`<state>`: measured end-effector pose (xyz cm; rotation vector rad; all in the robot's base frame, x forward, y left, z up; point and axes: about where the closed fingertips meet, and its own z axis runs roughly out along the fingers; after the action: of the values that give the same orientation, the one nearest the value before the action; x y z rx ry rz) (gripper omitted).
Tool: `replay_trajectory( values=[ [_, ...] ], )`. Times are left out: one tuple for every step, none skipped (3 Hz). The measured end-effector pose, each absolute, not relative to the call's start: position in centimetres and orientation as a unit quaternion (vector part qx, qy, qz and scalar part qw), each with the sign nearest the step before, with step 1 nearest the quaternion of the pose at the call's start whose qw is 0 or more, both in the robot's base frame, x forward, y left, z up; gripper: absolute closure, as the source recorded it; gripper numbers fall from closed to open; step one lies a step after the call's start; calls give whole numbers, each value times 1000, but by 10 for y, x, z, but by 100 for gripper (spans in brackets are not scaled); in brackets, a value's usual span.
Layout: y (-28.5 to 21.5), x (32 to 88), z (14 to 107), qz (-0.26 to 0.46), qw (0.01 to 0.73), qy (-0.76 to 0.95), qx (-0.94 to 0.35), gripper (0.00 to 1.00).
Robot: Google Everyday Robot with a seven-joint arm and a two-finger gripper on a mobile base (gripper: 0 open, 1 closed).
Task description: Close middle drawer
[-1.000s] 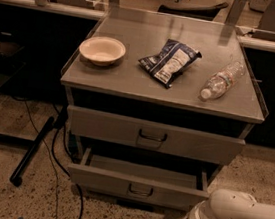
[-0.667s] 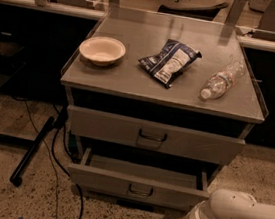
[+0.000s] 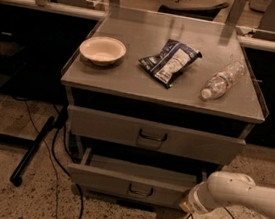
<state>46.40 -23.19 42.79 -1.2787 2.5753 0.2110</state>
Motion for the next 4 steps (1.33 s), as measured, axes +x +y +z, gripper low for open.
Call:
replay_trajectory(
  values=[
    [-231,487,432,62,138,884,-443,100],
    [-230,492,433,60,140,883,-443,87],
    [-230,492,433,60,140,883,-443,63],
    [-230,492,433,60,140,883,-443,40]
  ],
)
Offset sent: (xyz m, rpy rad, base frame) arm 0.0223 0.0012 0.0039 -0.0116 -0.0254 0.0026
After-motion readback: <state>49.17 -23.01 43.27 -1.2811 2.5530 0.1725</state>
